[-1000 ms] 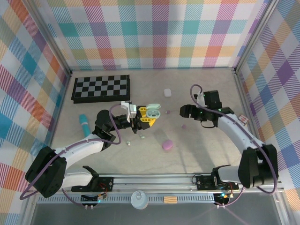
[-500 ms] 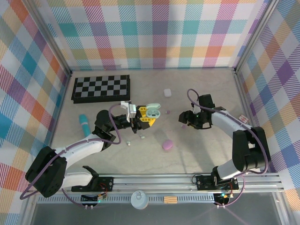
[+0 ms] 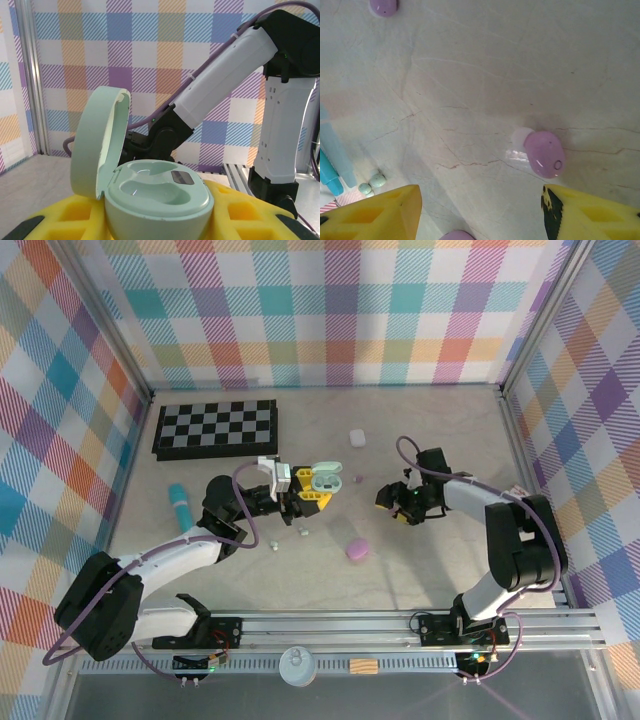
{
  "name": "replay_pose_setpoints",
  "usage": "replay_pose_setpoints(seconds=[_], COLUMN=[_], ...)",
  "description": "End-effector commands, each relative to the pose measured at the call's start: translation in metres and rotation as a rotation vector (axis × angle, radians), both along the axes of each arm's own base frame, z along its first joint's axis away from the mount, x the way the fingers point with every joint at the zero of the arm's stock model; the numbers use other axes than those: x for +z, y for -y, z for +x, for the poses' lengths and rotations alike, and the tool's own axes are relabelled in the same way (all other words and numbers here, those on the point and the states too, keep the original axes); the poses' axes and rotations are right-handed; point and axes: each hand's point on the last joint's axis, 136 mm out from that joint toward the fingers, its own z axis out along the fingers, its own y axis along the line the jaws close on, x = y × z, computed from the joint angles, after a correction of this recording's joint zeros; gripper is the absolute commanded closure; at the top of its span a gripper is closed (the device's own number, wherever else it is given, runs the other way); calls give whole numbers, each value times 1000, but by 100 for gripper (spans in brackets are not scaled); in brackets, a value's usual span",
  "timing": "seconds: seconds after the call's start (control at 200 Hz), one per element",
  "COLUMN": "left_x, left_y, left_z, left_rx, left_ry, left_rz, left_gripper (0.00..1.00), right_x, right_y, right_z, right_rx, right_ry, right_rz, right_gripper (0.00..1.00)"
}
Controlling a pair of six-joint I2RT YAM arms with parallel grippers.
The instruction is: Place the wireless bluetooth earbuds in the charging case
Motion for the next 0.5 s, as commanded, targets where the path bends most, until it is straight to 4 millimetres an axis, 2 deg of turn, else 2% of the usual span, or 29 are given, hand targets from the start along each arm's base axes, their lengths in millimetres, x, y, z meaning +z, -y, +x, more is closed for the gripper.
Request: replay_pose_setpoints(seconds=[0.0, 0.225, 0.4, 0.5], left_x=[6, 6, 4, 4], left_y=[-7, -14, -23, -30], left_z=[2, 8, 20, 31], left_rx=[27, 58, 106, 144], left_ry=[41, 41, 36, 38], left_rz=[-34, -37, -36, -40], left_gripper=[68, 68, 68, 68], right_x=[-1, -3, 24, 43], right_y=[-3, 2, 6, 3], right_z=[4, 23, 50, 50], right_rx=[-2, -8, 4, 14], right_ry=[2, 26, 163, 219], right_rz=[1, -59, -116, -97], right_gripper=[36, 36, 36, 36])
